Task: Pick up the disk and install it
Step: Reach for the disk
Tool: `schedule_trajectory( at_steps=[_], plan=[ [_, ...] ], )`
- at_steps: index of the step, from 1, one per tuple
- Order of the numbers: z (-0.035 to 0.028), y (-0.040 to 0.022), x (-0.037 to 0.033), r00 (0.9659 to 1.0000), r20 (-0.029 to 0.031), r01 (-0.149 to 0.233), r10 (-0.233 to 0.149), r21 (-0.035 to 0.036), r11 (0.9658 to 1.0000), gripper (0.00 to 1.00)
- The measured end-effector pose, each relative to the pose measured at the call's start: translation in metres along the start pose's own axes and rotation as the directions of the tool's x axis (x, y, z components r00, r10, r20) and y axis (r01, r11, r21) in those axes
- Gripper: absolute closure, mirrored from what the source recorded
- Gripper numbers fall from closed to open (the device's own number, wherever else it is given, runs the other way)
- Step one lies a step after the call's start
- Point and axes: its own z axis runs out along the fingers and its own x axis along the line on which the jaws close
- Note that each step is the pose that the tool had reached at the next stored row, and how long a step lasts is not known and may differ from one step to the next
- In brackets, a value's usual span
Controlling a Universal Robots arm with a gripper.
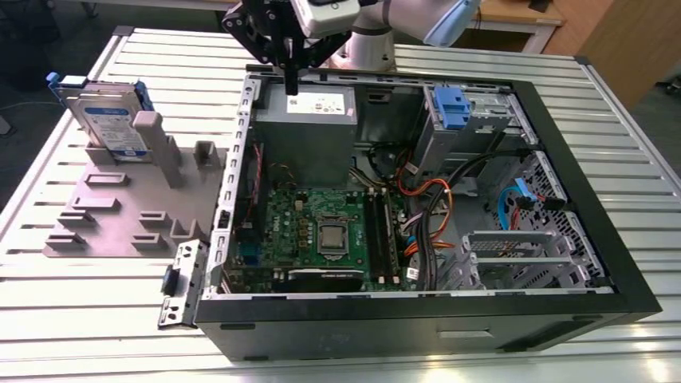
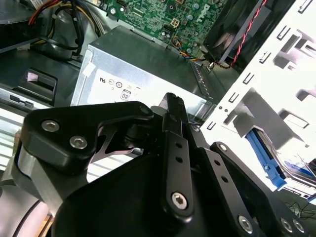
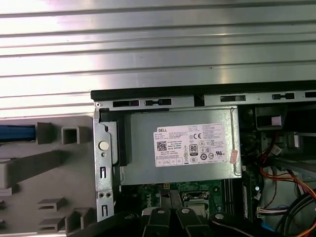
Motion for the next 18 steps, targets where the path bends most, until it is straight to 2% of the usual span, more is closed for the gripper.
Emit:
schedule_trajectory(
  at_steps=[10,18],
  plan=[
    [0.0005,0.0000,0.0006,1.0000,0.0001,0.000,0.000,-0.0002,1.0000,0.89],
    [0.0008,0.0017,0.0075,1.0000,0.0000,0.000,0.000,-0.0001,1.0000,0.89]
  ],
)
